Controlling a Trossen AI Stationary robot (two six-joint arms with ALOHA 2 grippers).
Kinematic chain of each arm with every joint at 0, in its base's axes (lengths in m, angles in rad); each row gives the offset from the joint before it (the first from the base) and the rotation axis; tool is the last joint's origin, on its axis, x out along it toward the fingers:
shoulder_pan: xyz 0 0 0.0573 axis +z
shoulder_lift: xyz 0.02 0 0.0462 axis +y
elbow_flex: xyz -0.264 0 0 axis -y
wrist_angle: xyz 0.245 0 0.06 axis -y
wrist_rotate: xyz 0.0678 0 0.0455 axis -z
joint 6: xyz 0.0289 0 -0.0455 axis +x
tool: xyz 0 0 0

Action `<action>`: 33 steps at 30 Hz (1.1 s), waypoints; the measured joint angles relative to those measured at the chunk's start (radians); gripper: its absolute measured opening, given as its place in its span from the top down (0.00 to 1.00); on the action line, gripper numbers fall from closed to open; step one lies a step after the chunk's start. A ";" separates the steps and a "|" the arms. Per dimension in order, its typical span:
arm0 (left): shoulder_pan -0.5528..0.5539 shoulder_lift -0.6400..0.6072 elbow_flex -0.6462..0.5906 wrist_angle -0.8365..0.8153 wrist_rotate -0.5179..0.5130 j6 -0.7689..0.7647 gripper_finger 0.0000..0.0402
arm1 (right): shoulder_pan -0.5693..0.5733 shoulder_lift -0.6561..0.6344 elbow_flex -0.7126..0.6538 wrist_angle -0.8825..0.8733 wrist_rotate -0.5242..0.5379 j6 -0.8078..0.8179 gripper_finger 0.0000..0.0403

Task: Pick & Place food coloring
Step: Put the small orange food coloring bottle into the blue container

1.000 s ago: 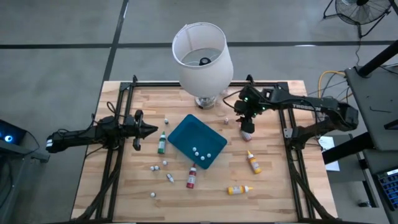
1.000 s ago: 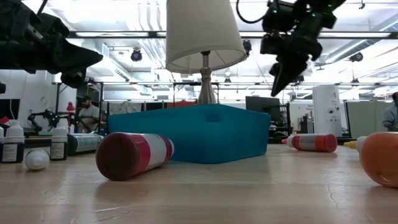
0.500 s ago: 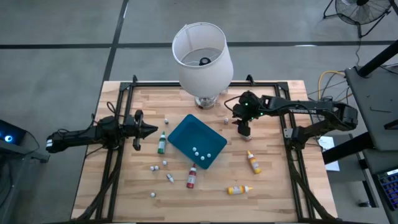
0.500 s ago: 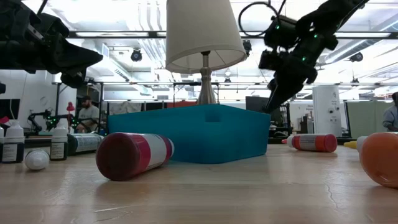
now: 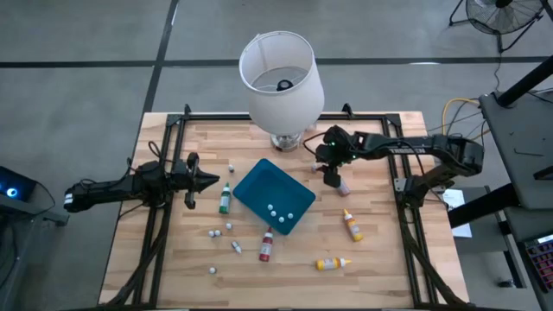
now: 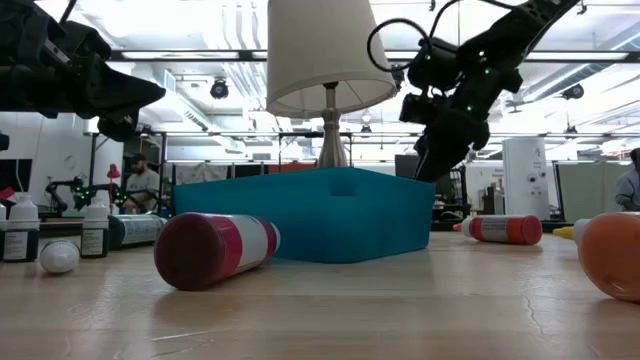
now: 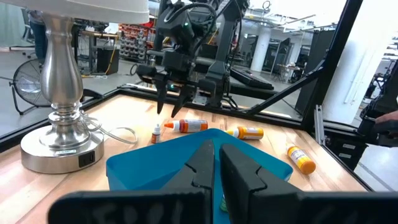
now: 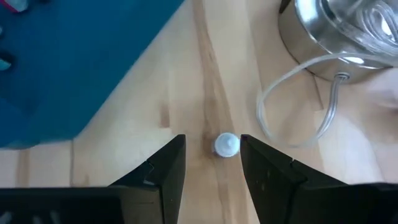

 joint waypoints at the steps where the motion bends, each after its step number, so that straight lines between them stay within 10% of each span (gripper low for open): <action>1: 0.000 0.000 0.000 0.000 0.000 0.000 1.00 | -0.007 0.010 0.000 -0.001 0.000 0.000 0.64; 15: 0.000 0.000 0.000 0.000 0.000 0.000 1.00 | -0.073 0.045 0.004 0.146 -0.022 0.089 0.64; 33: 0.000 0.000 0.000 0.000 0.000 0.000 1.00 | -0.066 0.125 0.140 -0.087 -0.088 0.020 0.64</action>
